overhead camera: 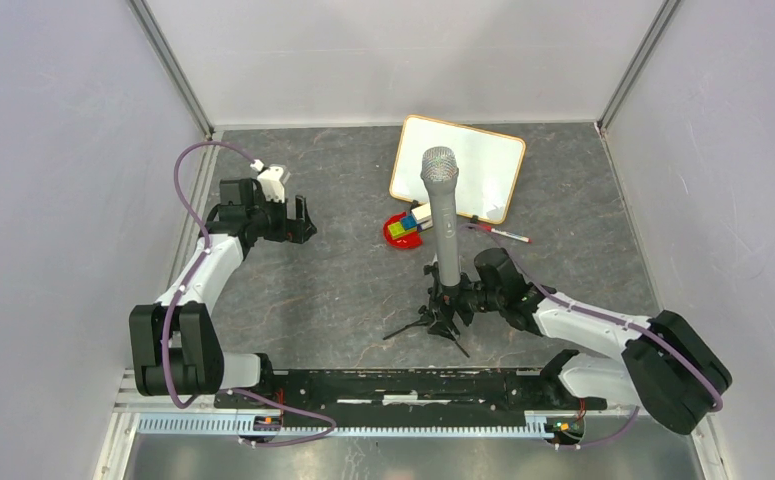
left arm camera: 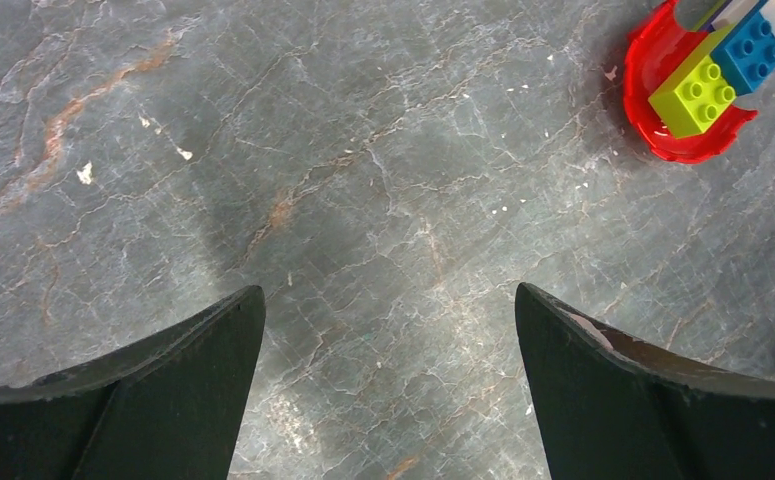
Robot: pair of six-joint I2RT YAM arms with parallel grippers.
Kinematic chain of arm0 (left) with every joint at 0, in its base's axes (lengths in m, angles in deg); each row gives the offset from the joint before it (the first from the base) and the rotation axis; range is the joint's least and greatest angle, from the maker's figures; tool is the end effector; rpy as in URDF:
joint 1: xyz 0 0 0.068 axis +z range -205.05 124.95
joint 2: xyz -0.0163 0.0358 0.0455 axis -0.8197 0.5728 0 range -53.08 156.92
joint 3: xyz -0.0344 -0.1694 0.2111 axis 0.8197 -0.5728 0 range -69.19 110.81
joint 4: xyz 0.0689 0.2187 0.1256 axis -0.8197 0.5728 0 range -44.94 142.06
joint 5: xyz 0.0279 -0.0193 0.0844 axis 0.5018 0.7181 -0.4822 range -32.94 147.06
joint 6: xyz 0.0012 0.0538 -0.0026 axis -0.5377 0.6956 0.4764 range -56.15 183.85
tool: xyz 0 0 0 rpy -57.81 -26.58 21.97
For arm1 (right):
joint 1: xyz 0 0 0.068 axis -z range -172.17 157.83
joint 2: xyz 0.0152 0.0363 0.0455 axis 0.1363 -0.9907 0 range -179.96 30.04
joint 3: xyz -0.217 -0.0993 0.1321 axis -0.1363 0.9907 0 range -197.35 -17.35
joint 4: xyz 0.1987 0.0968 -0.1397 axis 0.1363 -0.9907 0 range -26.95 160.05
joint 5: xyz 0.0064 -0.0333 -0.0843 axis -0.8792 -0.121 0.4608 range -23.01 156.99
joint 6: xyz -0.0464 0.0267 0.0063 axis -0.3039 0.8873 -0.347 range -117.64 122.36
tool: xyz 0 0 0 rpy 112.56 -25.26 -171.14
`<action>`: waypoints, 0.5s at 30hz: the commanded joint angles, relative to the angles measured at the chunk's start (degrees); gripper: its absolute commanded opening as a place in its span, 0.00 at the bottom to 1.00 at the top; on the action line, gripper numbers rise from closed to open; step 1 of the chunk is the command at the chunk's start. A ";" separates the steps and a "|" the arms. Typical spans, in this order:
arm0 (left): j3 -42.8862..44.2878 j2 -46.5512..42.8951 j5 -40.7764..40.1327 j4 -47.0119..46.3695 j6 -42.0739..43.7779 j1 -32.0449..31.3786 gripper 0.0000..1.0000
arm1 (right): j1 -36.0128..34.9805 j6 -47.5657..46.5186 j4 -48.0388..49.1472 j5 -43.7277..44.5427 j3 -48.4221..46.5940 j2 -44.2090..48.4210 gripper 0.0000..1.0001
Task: Write a sentence on the whiteboard
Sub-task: Move the distractor to the center of the board.
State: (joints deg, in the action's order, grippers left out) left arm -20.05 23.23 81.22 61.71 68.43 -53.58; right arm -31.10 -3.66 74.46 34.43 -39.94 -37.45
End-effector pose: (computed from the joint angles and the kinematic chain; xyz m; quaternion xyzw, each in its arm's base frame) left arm 0.2800 -0.0074 0.2379 0.1064 0.8970 -0.1720 0.3931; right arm 0.1543 0.1494 0.1593 -0.4418 0.7606 0.3579 0.3134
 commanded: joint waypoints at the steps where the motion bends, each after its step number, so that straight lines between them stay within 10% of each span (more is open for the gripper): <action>1: 2.40 -1.81 -2.57 -0.23 -2.30 -0.05 1.00 | -1.22 1.88 6.96 3.58 -1.32 -2.04 0.91; 15: 5.70 -1.01 -2.78 5.29 -5.15 1.22 1.00 | -5.10 4.21 16.17 8.57 -7.19 -11.56 0.86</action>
State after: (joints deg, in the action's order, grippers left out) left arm -17.95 22.90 78.29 65.31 67.25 -53.40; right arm -34.95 -0.47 83.96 40.92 -42.67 -46.08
